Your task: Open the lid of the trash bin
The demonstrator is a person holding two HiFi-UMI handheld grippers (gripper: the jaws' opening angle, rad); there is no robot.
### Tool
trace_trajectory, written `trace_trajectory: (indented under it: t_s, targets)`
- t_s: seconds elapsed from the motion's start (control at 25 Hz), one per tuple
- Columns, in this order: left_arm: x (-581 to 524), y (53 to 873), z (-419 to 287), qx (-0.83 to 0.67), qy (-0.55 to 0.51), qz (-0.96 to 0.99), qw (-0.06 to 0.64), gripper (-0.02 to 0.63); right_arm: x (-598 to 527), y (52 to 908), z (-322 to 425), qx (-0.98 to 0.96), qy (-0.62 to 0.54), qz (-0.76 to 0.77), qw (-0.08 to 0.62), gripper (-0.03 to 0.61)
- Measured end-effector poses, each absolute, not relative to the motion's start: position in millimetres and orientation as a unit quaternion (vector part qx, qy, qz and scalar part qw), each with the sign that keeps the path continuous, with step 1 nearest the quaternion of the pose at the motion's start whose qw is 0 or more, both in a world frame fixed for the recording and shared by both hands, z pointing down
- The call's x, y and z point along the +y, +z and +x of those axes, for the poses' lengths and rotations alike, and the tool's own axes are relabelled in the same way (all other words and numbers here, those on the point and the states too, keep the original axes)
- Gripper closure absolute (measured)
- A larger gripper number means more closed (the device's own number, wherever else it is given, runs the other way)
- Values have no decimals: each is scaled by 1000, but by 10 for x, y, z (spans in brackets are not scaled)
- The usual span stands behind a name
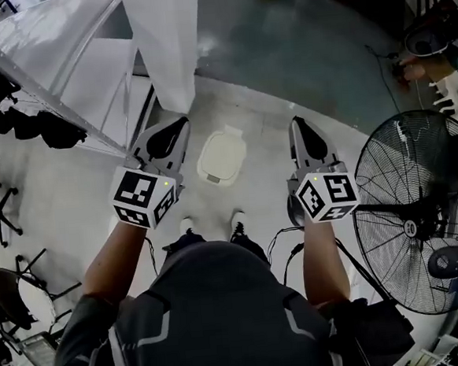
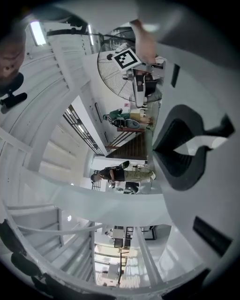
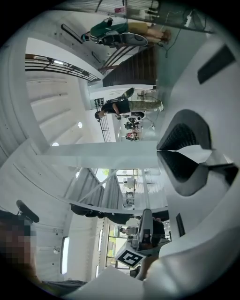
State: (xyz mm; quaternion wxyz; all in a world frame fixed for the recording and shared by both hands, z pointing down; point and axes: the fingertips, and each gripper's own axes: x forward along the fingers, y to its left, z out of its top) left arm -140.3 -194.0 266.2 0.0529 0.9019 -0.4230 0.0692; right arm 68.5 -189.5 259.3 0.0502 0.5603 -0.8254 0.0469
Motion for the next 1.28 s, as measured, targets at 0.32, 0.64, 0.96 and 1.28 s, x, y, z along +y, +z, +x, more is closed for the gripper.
trace_trajectory:
  t_s: [0.32, 0.64, 0.96, 1.28]
  targets:
    - [-2274, 3290, -1190, -447, 101, 885, 80, 604, -2289, 3281, 954, -826, 94, 551, 69, 551]
    - [-2431, 4141, -1009, -430, 142, 885, 109, 604, -2454, 3963, 1098, -819, 138, 551, 81, 551]
    - [-2488, 5206, -960, -409, 201, 876, 157, 604, -2543, 4753, 1153, -814, 169, 545, 112, 551]
    - [-2407, 6238, -888, -384, 267, 864, 184, 604, -2581, 5650, 1162, -804, 214, 536, 143, 551]
